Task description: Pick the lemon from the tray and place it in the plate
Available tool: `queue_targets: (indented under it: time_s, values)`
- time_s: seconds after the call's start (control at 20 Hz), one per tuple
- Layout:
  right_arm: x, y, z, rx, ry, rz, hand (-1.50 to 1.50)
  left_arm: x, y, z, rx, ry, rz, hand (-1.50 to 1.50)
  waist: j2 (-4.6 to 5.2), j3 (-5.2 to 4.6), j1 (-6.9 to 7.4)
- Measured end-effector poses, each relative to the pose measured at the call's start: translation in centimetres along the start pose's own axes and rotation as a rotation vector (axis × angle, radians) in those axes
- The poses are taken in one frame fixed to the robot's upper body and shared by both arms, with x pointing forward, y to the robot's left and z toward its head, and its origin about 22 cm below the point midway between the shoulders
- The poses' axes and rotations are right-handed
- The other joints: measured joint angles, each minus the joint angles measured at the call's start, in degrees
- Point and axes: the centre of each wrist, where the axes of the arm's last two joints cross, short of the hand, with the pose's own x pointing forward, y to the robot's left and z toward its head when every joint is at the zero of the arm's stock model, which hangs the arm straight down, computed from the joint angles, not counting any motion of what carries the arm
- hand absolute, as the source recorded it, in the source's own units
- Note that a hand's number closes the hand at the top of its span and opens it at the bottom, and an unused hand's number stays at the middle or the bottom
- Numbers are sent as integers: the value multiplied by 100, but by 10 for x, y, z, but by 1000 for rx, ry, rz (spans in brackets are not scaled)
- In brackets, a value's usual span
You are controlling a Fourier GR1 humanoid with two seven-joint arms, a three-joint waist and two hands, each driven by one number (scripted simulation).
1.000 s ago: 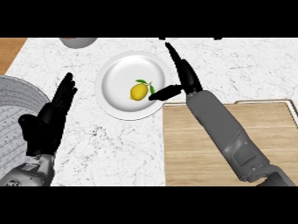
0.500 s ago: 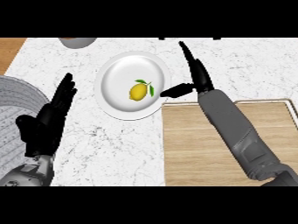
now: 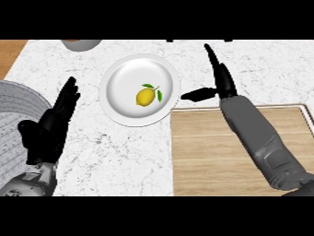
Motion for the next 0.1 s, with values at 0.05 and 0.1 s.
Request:
queue_targets:
  time_s: [0.05,0.1]
  values:
    - [-1,-3,0,-3,4,3,-150,-1,-2,0,-1,-2,0,0,3,3,5]
    - [-3,-5,0,-6,8,8,-150,-1,-2,1,0,-3,3,0,0,1,9]
